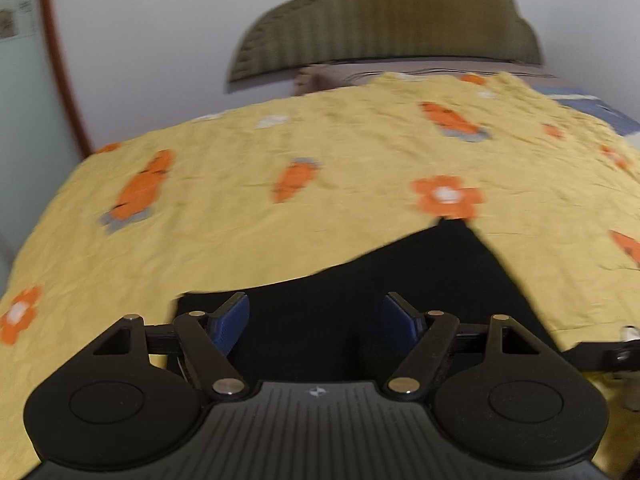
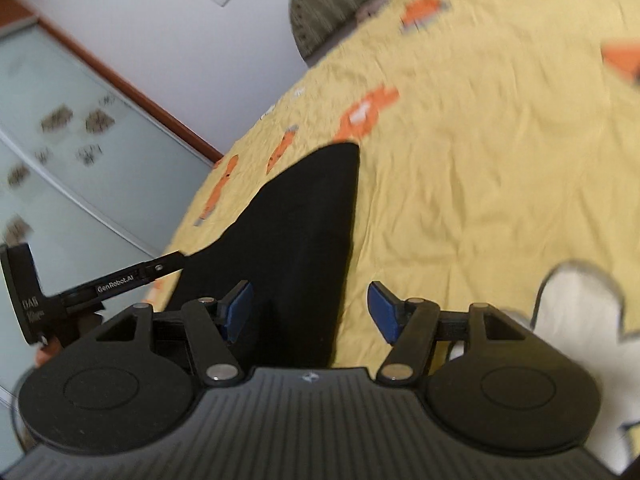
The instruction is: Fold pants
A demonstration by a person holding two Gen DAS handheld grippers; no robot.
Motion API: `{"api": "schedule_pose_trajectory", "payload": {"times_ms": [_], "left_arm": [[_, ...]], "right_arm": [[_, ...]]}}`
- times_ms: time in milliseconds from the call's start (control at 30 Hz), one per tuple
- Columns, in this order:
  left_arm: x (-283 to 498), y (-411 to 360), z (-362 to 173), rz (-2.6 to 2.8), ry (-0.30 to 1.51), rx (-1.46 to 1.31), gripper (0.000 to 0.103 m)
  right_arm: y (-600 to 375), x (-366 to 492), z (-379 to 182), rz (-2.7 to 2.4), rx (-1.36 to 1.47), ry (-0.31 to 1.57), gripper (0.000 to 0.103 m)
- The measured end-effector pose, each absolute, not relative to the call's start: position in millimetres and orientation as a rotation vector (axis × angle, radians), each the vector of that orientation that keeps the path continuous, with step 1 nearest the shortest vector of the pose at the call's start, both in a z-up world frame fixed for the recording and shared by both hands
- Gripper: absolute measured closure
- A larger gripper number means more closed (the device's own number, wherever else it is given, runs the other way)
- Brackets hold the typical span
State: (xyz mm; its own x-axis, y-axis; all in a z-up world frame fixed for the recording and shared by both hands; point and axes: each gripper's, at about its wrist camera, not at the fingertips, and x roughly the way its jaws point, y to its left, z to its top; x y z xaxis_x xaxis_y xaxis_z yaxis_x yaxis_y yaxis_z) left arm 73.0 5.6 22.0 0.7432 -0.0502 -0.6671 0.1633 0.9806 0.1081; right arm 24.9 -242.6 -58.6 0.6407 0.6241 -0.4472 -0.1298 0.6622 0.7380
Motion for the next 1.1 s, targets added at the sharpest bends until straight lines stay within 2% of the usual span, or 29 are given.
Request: {"api": "schedule_pose_trajectory", "payload": {"times_ms": [133, 233, 300, 367, 467, 667, 867, 1100], "left_arm": [[77, -28, 20, -0.182, 0.728, 0.212, 0.029], [78, -48, 17, -0.210, 0.727, 0.248, 0.029], [79, -57, 15, -0.216, 0.730, 0.265, 0.029], [81, -62, 16, -0.222, 0.733, 0.273, 0.029], [81, -65, 19, -0.245, 0.751, 0.271, 0.028], [78, -65, 22, -0.294, 0.784, 0.253, 0.022], [81, -66, 14, -0.301, 0.841, 0.256, 0.022], [73, -60, 32, -0.207, 0.731, 0.337, 0.022]], "right_arm": [[-243, 30, -71, 0.525, 0.870, 0.804, 0.042], [-235, 31, -76, 0.508, 0.867, 0.839, 0.046], [-230, 33, -75, 0.507, 0.852, 0.850, 0.053], [-221, 34, -73, 0.496, 0.803, 0.854, 0.075], [-206, 29, -59, 0.472, 0.640, 0.816, 0.082], [-156, 6, -18, 0.425, 0.163, 0.692, 0.085], [-96, -18, -9, 0.376, -0.278, 0.577, 0.087], [-58, -33, -19, 0.335, -0.571, 0.491, 0.088]]}}
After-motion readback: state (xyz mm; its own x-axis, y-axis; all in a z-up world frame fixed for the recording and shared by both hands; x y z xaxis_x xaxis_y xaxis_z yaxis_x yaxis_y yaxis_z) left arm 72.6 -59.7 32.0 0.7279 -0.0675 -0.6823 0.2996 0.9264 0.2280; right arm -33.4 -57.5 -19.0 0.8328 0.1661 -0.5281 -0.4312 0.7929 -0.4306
